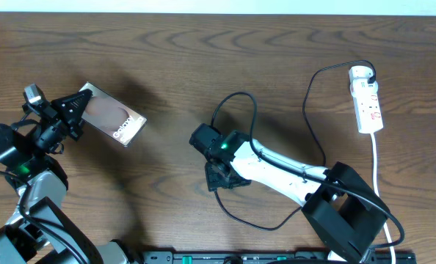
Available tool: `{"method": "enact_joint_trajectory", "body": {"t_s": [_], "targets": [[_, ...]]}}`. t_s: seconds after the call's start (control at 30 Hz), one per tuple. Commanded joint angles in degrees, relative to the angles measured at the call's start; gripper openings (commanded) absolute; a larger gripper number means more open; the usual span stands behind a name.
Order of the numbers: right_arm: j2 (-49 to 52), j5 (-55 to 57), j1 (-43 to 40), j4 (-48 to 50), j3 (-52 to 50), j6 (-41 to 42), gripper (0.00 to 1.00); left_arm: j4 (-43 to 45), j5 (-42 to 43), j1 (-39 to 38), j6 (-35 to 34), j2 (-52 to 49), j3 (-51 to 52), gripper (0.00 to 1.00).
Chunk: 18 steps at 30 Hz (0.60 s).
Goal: Plug charger to phone and switch on socket
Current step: 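Lower the right gripper onto the black cable and close on it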
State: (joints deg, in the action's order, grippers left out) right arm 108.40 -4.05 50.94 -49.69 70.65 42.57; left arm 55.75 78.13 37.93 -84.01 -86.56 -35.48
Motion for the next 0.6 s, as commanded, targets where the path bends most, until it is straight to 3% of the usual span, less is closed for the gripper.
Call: {"method": "enact_joint_trajectory", "body": {"t_s": [0.0, 0.17, 0.57], "targets": [[0.76, 1.49, -0.11, 0.22, -0.35, 2.6, 0.53, 0.55, 1.4, 0.24, -0.09, 0.92, -0.96, 0.07], [2.27, 1.55, -0.11, 0.37, -0.33, 2.84, 0.48, 0.55, 1.4, 0.24, -0.09, 0.92, -0.96, 0.07], [2.97, -1.05, -0.31, 1.03, 1.05, -1.49, 0.63, 0.55, 1.4, 0.24, -0.09, 0.92, -0.96, 0.07]]}}
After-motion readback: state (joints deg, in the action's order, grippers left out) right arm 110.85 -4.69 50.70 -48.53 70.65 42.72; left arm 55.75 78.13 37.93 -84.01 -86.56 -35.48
